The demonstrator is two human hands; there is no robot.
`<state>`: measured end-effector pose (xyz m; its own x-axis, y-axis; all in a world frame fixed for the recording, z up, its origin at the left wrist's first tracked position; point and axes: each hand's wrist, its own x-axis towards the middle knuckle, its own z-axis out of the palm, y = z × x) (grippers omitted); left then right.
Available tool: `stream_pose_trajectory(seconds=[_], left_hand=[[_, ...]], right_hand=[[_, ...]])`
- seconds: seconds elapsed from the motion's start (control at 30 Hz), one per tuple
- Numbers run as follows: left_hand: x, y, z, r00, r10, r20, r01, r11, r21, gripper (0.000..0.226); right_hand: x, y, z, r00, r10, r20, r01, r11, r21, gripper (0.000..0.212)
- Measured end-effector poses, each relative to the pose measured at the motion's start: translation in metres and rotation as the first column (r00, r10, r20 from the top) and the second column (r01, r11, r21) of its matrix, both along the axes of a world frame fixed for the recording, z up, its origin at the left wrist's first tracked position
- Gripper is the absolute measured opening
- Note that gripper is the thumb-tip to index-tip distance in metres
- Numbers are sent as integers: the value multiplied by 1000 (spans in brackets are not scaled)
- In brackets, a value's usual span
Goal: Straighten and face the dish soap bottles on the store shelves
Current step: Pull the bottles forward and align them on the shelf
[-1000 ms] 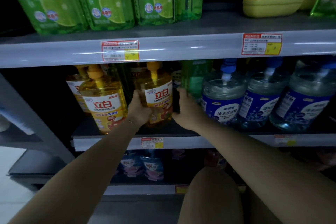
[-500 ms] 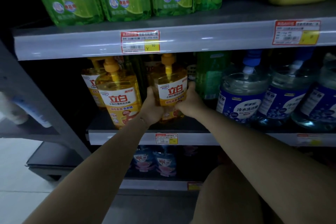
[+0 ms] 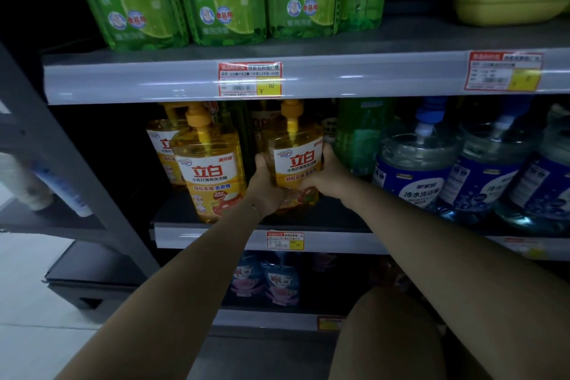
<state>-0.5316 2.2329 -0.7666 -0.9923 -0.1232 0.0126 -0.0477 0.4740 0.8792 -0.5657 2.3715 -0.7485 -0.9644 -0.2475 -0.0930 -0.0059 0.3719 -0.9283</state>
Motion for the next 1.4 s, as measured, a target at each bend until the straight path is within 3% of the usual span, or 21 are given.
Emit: stream_pose_trajectory(seconds=[0.23, 0.37, 0.57, 0.8, 1.0, 1.27, 1.4], left_hand=[[0, 9, -12, 971, 235, 33, -228, 962, -154, 51], [8, 6, -16, 986, 163, 34, -159, 983, -87, 62], [14, -5, -13, 993, 90, 80, -97, 992, 83, 78], [3, -5, -1, 992, 72, 107, -101, 951, 294, 104], [6, 1, 7, 994, -5, 105, -29, 946, 322, 85], [10, -3, 4, 996, -13, 93, -21, 931, 364, 90], [16, -4, 6, 999, -27, 27, 15, 926, 377, 94]], right_hand=[[10, -11, -1, 994, -73, -85, 74, 997, 9, 76], [12, -10, -1, 994, -99, -51, 98, 995, -26, 78], [12, -8, 5, 988, -116, 100, 134, 971, -198, 93], [14, -2, 17, 994, -52, 92, 67, 984, -167, 98], [15, 4, 23, 991, -85, 103, 97, 988, -118, 94], [26, 10, 30, 999, 4, 54, -4, 1000, -8, 94], [33, 13, 29, 1000, 11, 21, -10, 999, -42, 89]])
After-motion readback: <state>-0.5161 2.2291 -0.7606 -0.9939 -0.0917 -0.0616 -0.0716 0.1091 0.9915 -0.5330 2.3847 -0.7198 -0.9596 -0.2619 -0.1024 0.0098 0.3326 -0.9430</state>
